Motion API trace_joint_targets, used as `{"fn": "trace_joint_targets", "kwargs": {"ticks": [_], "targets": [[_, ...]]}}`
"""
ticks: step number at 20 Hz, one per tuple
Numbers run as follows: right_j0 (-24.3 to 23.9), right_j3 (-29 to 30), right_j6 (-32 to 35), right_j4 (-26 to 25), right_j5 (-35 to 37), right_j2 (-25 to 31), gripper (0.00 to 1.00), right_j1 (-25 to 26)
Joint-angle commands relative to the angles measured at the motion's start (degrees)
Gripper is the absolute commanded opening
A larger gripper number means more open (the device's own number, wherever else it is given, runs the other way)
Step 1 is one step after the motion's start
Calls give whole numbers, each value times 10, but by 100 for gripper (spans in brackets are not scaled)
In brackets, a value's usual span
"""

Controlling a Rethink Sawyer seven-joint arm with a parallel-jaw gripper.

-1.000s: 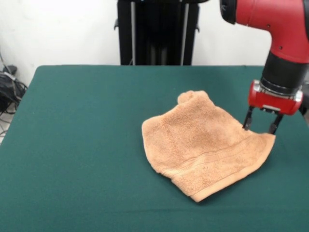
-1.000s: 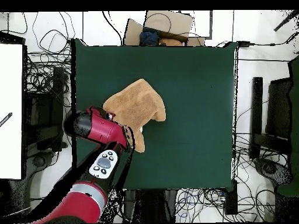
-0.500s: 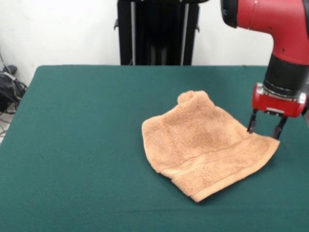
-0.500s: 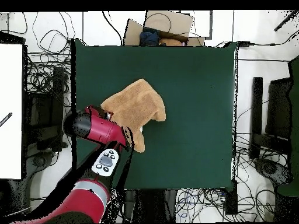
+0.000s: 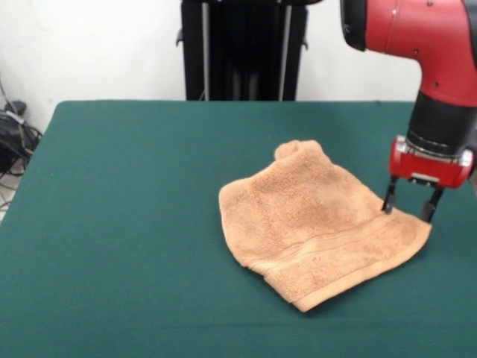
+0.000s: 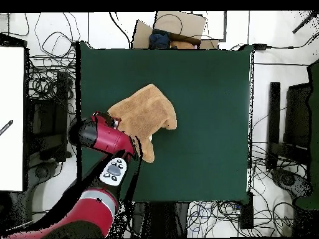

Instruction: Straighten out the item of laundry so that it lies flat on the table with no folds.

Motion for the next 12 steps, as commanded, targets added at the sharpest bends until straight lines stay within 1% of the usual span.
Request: {"fn": "trace_joint_targets", "kwargs": {"ticks": [1, 5, 12], "targets": [[21, 8, 138, 0, -11, 10, 100, 38], [28, 4, 141, 4, -9, -1, 100, 42], [32, -3, 139, 6, -4, 1, 100, 51]]}}
